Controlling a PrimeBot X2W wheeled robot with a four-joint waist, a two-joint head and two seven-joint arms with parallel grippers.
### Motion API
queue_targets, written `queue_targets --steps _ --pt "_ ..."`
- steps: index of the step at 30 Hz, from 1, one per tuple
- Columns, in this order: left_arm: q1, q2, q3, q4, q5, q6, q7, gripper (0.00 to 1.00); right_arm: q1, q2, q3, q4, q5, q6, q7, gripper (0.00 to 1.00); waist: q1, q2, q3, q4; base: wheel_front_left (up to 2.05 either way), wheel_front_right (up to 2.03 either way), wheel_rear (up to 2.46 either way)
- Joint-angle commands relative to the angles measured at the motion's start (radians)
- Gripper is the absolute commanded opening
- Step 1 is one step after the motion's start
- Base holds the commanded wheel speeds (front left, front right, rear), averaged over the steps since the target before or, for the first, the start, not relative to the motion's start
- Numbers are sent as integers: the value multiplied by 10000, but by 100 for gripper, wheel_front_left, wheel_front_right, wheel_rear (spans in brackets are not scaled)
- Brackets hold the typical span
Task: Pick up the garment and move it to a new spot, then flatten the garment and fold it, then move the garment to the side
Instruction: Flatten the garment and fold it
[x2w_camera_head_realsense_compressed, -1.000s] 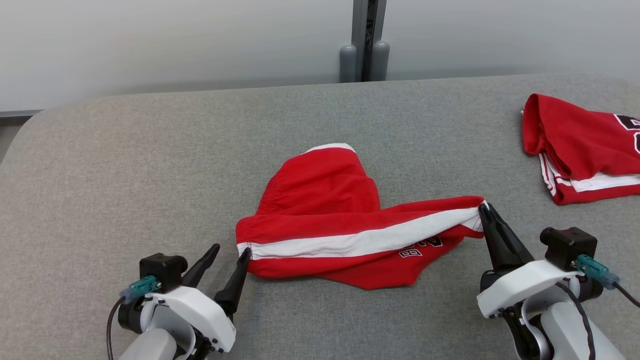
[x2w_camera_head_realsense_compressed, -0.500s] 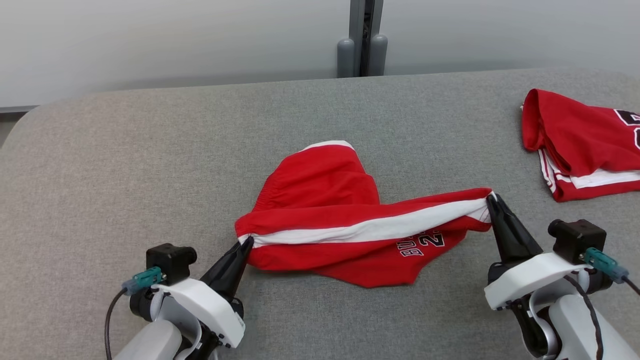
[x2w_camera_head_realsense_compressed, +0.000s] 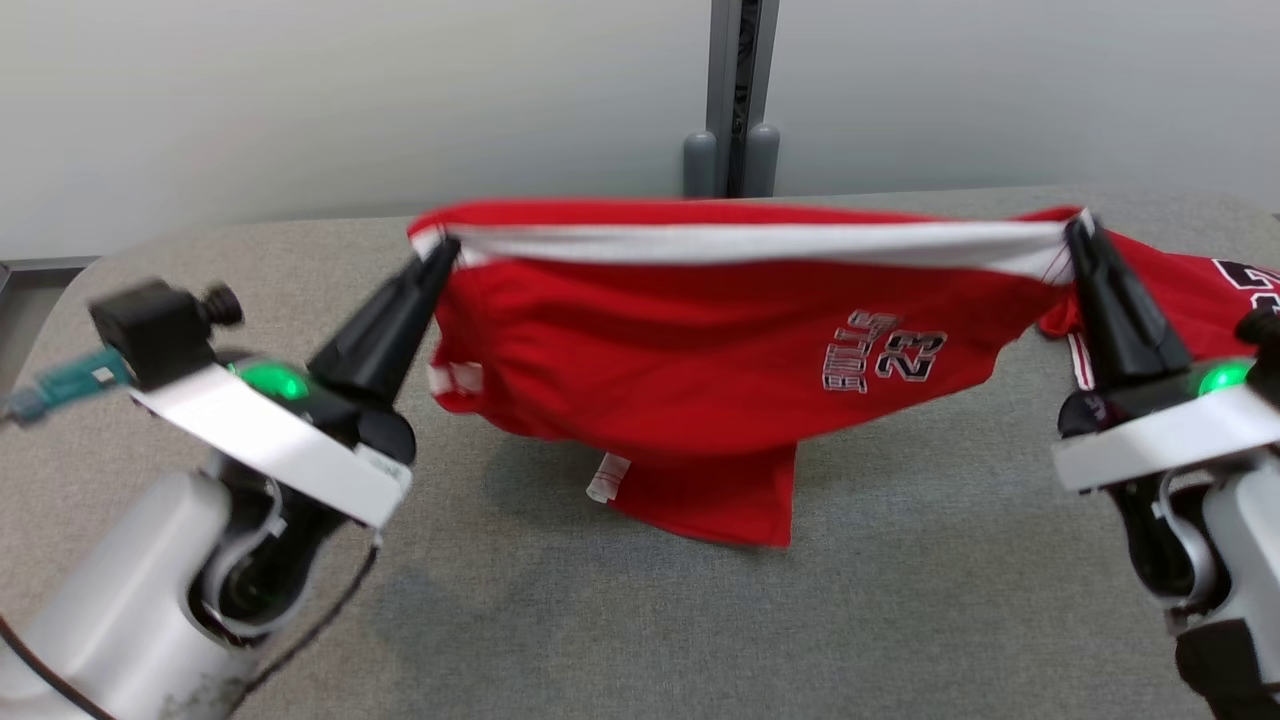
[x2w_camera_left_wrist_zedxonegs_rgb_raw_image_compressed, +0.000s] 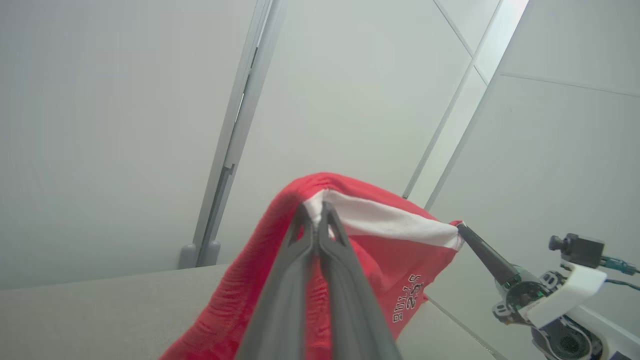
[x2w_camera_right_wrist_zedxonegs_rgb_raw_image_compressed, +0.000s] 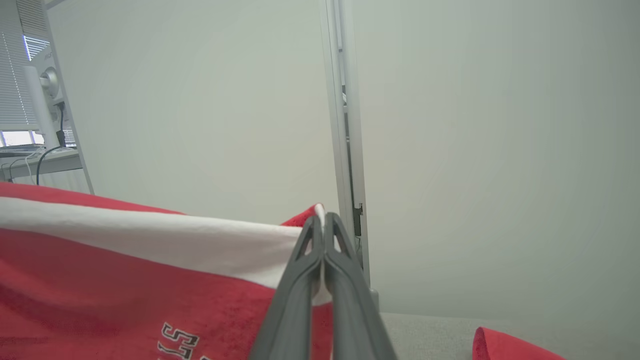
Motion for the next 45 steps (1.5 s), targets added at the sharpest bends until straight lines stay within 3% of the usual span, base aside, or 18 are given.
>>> queue_targets --steps 1,11,20,26,30,34,38,45 --pt "-359 152 216 -365 -205 1 126 0 -237 -182 15 -237 127 -2 -6 0 0 0 -90 -16 0 0 0" --pt "-2641 755 854 -1434 -730 339 1586 0 -2300 -926 12 -581 469 -2 345 0 0 0 -235 -200 0 0 0" --pt "-5072 66 174 880 264 220 2041 0 -5316 -466 498 1538 0 -2 1215 0 0 0 859 -94 0 0 0" --pt "-7614 -680 -314 3469 1738 62 965 0 -8165 -42 1316 3928 -267 -2 804 0 0 0 2434 -24 0 0 0" --pt "-9948 -1062 -470 5373 3105 7 -912 0 -10581 279 1533 5309 -784 -2 79 0 0 0 3882 -91 0 0 0" --pt "-11127 -1299 -523 6165 3634 -5 -1503 0 -11729 429 1291 5390 -1274 -2 -36 0 0 0 4820 -106 0 0 0" --pt "-11606 -1528 -759 6145 3658 0 -1704 0 -11906 526 1262 5137 -1811 -2 1 0 0 0 5862 -33 0 0 0" --pt "-9865 -1380 -1434 5031 3206 -3 -1718 0 -10572 272 1573 4760 -1744 -2 -3 0 0 0 6471 199 0 0 0"
